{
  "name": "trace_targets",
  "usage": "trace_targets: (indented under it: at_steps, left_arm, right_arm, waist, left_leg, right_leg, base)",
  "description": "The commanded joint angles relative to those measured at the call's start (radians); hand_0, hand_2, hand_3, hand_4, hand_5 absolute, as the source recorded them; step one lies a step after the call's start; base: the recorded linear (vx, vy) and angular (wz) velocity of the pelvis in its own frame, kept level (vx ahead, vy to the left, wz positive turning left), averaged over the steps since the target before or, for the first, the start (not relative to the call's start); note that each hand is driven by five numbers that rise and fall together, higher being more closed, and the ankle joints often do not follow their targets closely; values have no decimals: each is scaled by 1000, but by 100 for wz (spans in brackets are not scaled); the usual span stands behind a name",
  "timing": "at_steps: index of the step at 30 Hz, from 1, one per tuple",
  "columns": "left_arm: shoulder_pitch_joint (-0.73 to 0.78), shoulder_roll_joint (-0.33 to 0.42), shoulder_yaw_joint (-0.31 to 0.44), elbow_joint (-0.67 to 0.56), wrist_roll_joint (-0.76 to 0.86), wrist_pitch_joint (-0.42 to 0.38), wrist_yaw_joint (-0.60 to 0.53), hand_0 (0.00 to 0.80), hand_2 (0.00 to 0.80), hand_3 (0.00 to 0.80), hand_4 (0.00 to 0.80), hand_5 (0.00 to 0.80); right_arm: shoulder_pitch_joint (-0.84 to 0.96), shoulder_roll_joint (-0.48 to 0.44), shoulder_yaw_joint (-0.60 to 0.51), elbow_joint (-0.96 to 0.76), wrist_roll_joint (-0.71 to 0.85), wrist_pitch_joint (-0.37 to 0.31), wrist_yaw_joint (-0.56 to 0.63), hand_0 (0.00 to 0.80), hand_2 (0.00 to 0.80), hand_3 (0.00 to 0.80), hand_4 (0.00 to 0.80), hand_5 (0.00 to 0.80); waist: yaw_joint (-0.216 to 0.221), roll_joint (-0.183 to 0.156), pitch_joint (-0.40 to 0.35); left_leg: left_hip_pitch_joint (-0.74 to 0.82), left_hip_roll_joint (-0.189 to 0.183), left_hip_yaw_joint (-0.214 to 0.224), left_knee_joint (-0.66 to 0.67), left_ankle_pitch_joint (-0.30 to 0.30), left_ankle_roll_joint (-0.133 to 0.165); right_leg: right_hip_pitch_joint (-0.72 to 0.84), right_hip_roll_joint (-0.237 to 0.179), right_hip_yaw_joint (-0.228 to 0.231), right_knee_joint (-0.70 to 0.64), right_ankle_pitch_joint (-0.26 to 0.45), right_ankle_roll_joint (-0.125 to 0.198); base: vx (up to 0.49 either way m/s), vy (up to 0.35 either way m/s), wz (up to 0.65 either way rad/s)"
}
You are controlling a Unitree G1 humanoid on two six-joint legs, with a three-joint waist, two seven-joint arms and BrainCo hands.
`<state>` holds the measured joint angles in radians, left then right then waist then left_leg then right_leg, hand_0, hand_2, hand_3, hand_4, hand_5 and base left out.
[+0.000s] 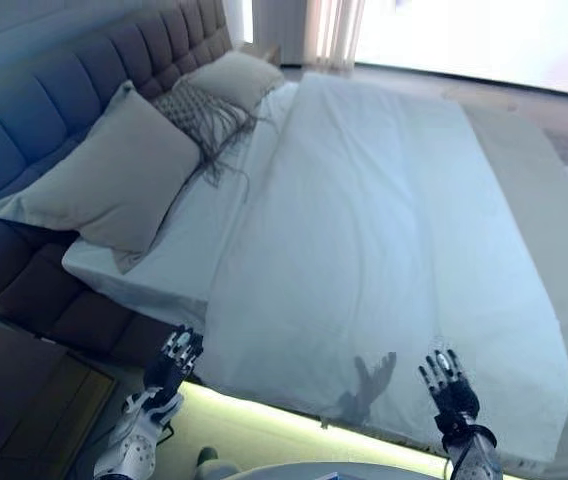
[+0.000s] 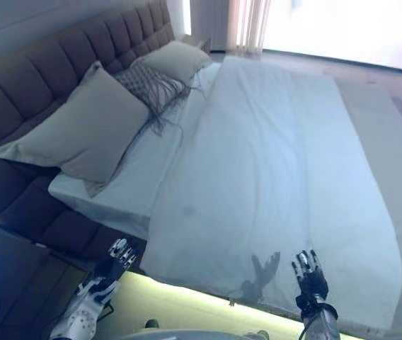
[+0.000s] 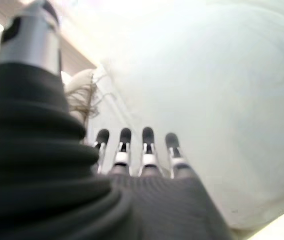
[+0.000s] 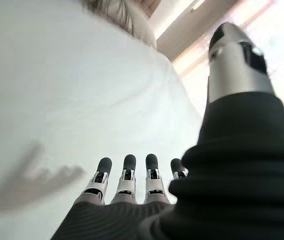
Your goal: Make the bed neatly
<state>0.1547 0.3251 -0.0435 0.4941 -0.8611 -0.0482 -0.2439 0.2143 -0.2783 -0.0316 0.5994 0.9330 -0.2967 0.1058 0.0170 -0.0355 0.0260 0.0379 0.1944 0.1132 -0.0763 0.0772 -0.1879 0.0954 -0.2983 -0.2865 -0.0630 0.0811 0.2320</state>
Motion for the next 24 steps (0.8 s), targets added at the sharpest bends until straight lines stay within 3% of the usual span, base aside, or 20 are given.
trace_targets:
  at_steps: [1, 12, 24]
  left_arm:
    - [-58, 30, 41, -48, 34, -7, 0, 0, 0, 0, 0, 0]
    - [-27, 37, 67, -79, 40, 19, -34, 0, 0, 0, 0, 0]
    - [-35, 40, 72, -98, 18, 53, -21, 0, 0, 0, 0, 0]
  right_arm:
    - [-45, 0, -28, -86, 36, 34, 23, 0, 0, 0, 0, 0]
    - [-42, 9, 23, -103, 175, 70, 301, 0, 0, 0, 0, 0]
    - [-40, 29, 16, -67, 246, 85, 323, 0, 0, 0, 0, 0]
  waist:
    - [33, 20, 25]
    - [50, 17, 0]
    - [44, 17, -15]
  left_leg:
    - [5, 32, 6, 97, -21, 44]
    - [20, 28, -3, 83, -21, 44]
    - [23, 25, -1, 74, -21, 43]
  right_leg:
    - [-49, -22, 32, 61, 59, 10]
    - [-34, -21, 22, 55, 51, 9]
    - [-34, -16, 24, 50, 48, 9]
  base:
    - [0, 0, 0]
    - [0, 0, 0]
    - [-14, 0, 0]
